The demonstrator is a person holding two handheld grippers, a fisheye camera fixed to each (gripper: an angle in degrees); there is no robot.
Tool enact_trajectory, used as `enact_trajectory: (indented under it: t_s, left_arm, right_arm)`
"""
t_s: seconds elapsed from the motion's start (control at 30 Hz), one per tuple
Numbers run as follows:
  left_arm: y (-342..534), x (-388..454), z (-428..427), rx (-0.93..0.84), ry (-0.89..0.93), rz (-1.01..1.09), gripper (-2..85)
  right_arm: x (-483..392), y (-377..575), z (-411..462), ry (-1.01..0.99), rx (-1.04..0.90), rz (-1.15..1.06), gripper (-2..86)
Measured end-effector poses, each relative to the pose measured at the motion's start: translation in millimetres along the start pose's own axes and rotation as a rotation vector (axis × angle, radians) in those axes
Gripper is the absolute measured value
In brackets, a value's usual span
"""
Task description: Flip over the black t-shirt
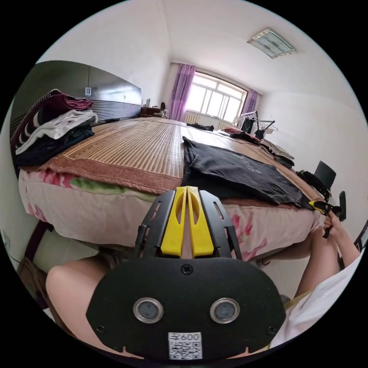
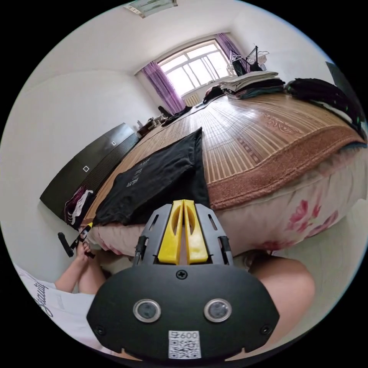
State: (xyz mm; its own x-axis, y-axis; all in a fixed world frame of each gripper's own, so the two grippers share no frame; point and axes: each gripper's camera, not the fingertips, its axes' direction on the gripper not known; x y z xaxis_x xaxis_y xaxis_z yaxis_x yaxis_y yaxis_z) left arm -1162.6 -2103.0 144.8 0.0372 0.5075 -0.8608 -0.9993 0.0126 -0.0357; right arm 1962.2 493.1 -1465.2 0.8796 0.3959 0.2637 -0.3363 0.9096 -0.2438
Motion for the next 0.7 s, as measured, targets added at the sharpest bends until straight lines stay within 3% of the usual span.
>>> enact_trajectory:
  t_s: [0.17,0.3,0.47,0.7]
  left_arm:
    - [-13.3,-12.4,-17.8,-0.025,-0.063,-0.012,1.1]
    - [-26.5,-35.0,-35.3,-0.056,0.000,-0.105,3.0]
    - [-62.1,-57.9,-74.1,0.061,0.145,-0.120,8.4]
    - [-101.2,-67.1,-34.3,-0.219,0.322,-0.085,9.0]
  right_arm:
    - [10.8,28.5,9.9,0.116,0.046,-0.056,-0.9]
    - [9.7,43.9,18.2,0.211,0.069,-0.049,-0.9]
    - [6.9,72.9,10.5,0.535,0.200,-0.084,-0.8]
    - [-25.2,101.9,37.6,0.493,0.273,-0.294,-0.9]
